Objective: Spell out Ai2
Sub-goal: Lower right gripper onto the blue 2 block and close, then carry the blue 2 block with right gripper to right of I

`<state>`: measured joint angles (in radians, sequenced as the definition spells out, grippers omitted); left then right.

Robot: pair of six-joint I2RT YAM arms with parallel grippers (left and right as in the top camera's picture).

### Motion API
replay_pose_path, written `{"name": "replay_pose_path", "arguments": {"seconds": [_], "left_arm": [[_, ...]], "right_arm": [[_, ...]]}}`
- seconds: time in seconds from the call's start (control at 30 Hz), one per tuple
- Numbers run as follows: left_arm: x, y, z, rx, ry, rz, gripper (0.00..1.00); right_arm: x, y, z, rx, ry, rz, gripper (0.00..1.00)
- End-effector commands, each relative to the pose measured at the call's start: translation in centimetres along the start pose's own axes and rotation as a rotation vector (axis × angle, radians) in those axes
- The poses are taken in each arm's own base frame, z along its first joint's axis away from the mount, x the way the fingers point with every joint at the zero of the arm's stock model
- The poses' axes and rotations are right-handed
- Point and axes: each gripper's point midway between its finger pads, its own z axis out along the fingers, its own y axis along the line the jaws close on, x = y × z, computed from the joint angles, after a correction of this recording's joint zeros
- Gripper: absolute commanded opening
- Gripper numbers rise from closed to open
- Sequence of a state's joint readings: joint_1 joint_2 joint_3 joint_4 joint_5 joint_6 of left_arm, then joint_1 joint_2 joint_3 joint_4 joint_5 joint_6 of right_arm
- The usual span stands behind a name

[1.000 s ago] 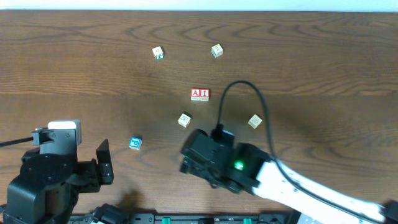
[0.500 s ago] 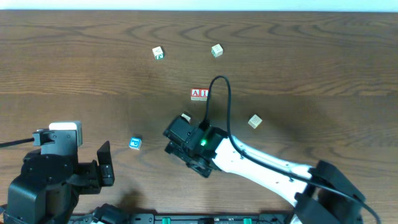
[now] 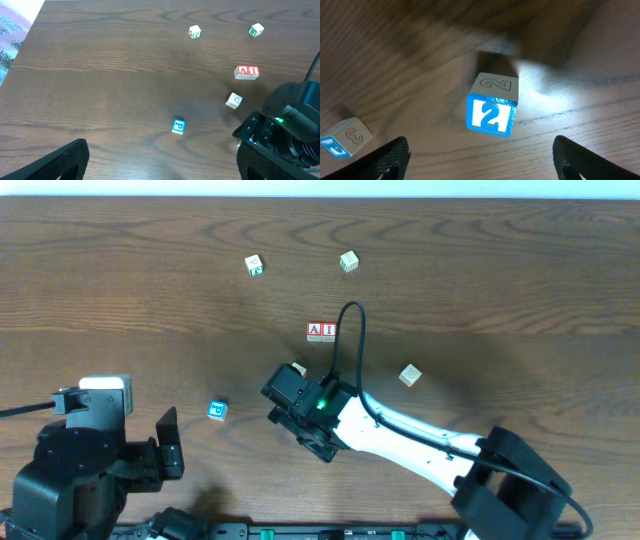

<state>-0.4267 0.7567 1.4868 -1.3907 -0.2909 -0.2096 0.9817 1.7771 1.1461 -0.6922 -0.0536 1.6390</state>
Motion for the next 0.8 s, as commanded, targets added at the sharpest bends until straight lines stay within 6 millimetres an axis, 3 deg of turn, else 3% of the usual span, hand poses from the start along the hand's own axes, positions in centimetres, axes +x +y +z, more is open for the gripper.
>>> {"name": "replay_pose_path", "arguments": {"seconds": [0.0, 0.2, 0.47, 0.67, 0.77], "left_arm": [[-0.2, 0.0, -0.3, 0.004, -0.006, -0.011, 0.95], [-0.2, 0.0, -0.3, 0.003, -0.005, -0.011, 0.95], [-0.1, 0.0, -0.3, 0.003, -0.004, -0.01, 0.95], [-0.1, 0.1, -0.3, 0.002, -0.002, -0.01, 0.95], [-0.1, 0.1, -0.3, 0.002, -0.001, -0.009, 0.95]], "right_arm": [[-0.9, 0.1, 0.5, 0.016, -0.041, 0.019, 0.91], [-1.0, -0.6, 1.7, 0.057, -0.048, 0.019, 0.89], [-1.6, -1.0, 1.9, 0.075, -0.079, 0.007, 0.49], [-1.8, -1.3, 1.9, 0.085, -0.091, -0.001, 0.28], [-2.4, -1.2, 1.8, 0.085, -0.118, -0.032, 0.24]]}}
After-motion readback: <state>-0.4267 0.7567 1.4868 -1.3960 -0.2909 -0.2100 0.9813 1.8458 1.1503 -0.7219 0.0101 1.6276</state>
